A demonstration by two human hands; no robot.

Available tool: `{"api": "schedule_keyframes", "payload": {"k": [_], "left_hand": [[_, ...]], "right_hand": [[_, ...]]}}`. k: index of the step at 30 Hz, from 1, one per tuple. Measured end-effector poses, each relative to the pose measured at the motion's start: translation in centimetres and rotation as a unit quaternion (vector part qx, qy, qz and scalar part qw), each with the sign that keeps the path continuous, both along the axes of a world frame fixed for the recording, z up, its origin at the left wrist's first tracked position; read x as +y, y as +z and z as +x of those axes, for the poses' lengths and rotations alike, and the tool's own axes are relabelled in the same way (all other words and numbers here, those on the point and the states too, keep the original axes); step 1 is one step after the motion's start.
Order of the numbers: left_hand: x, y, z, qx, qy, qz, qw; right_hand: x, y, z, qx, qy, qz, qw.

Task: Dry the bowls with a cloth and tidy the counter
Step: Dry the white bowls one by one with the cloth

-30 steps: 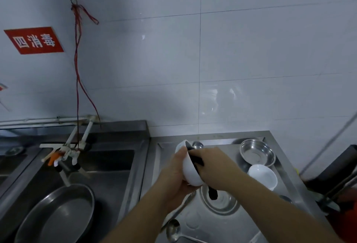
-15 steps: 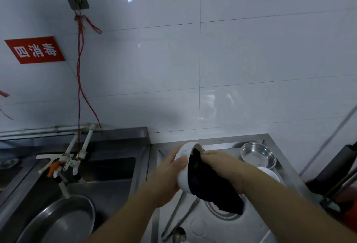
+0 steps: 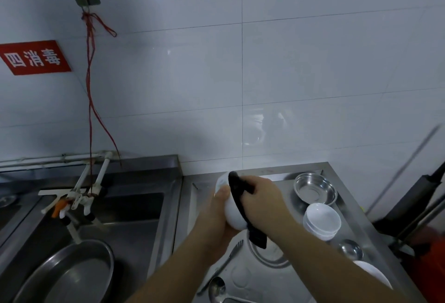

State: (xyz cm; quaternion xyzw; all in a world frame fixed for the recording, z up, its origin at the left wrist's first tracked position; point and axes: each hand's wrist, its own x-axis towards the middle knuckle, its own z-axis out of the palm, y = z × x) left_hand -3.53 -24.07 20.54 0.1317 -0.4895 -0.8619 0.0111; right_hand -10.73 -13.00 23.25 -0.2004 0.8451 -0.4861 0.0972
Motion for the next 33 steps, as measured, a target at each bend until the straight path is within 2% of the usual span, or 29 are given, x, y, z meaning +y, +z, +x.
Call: {"api": "schedule_keyframes", "payload": {"k": [2,3,5,7,10,12,14,16,17,18,19,21,23,25,27,30,32,33], "left_hand": [[0.0,0.3,-0.2,-0.012,0.011,-0.013,1.000],[-0.2,0.4,-0.3,-0.022,0.012,-0.015,1.000],[-0.3,0.6,-0.3,-0.029,0.004,-0.025,0.999],[-0.3,0.9,-0.4,-0.020,0.000,-0.063,0.998],[-0.3,1.4,-0.6,0.017,-0.019,-0.111,0.994],[-0.2,1.4,-0.6,0.039,-0.042,-0.101,0.993],[0.2,1.4,-0.6,0.053,-0.061,-0.064,0.995],[0.8,1.2,-0.5,0.047,-0.053,-0.015,0.997],[1.1,1.1,-0.4,0.040,-0.042,0.005,0.998],[1.5,1.1,-0.4,0.034,-0.028,0.014,0.999],[1.9,1.0,-0.3,0.030,-0.013,0.016,0.999],[2.4,0.9,-0.4,0.012,0.013,0.015,1.000],[2.7,0.9,-0.5,-0.005,0.038,0.012,0.999],[2.7,0.8,-0.5,-0.017,0.051,0.002,0.999],[2.6,0.8,-0.6,-0.022,0.056,-0.031,0.998],[2.1,1.0,-0.9,0.001,0.048,-0.141,0.989],[1.8,1.2,-1.0,0.030,0.033,-0.197,0.979],[1.7,1.4,-1.1,0.039,0.026,-0.213,0.976]], "right_hand": [[0.3,-0.3,-0.6,0.156,0.089,0.148,0.973],[0.5,-0.1,-0.9,0.187,0.128,0.197,0.954],[1.0,1.0,-1.7,0.159,0.174,0.252,0.939],[1.7,2.2,-2.2,0.058,0.194,0.255,0.945],[2.7,3.4,-2.4,-0.097,0.184,0.169,0.963],[3.4,3.3,-2.1,-0.249,0.136,0.029,0.959],[3.8,2.8,-1.2,-0.416,0.085,-0.126,0.897],[3.5,1.9,-0.4,-0.480,0.033,-0.227,0.847],[3.2,1.4,-0.3,-0.467,0.004,-0.254,0.847],[2.8,0.9,-0.3,-0.427,-0.016,-0.269,0.863],[2.5,0.6,-0.4,-0.354,-0.023,-0.252,0.900],[2.4,0.1,-0.6,-0.150,-0.005,-0.135,0.979],[2.9,-0.4,-0.8,-0.008,0.029,-0.052,0.998],[3.3,-0.6,-1.0,0.053,0.055,0.000,0.997],[3.3,-0.1,-1.6,0.052,0.098,0.068,0.991],[3.9,1.7,-2.4,-0.056,0.142,0.121,0.981],[4.3,2.2,-2.5,-0.221,0.116,0.029,0.968],[4.7,2.2,-2.4,-0.297,0.093,-0.023,0.950]]}}
